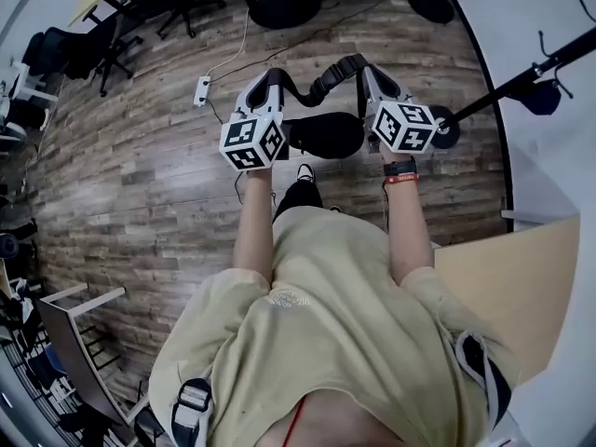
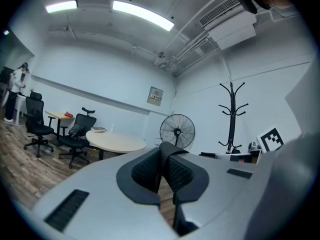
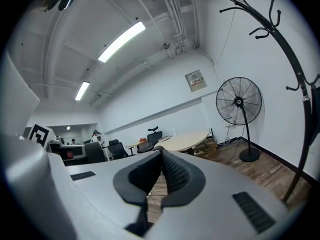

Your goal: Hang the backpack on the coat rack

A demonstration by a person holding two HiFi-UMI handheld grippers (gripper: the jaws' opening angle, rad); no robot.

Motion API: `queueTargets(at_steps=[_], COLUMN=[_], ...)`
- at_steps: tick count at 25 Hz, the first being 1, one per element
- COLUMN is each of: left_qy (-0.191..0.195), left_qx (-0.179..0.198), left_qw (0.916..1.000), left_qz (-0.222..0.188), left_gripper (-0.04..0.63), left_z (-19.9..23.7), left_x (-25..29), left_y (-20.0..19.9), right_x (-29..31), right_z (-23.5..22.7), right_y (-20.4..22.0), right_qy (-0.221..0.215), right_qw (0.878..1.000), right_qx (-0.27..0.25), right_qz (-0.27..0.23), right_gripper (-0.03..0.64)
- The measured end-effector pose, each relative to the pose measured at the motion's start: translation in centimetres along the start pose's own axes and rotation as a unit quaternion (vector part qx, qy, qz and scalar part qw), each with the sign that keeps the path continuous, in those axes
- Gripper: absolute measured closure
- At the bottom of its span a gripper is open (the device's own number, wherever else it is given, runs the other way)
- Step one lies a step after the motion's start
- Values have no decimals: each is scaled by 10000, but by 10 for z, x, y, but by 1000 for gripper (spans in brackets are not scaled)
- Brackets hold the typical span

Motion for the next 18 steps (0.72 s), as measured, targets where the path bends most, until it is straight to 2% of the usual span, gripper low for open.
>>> queueTargets(at_steps=[6, 9, 13, 18], left_qy=[509, 762, 1305, 1622], left_qx=[163, 204, 297, 292], left_qw=[9985, 9964, 9896, 9841], left_qz=[112, 303, 520, 658], left_gripper=[571, 571, 571, 571], left_z=[-8, -13, -20, -25], left_x=[81, 130, 191, 268], left_y=[-13, -20, -35, -45], right_x=[38, 61, 73, 98], right_z=[-47, -75, -112, -166], right_y=[-14, -27, -43, -63], right_qy=[241, 391, 852, 1243], right_qw=[9995, 9986, 9941, 9885], right_qx=[201, 337, 665, 842], right_qz=[-12, 63, -54, -169], right_gripper=[598, 598, 598, 598])
Point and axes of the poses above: the fingertips, and each gripper's own axes: x forward along the fingers, z to its left, y out of its underside, the point moved 6 cm from there along -x, backward along the fingers, and after that the axes turned 9 degrees about z, right-handed, at the moved point
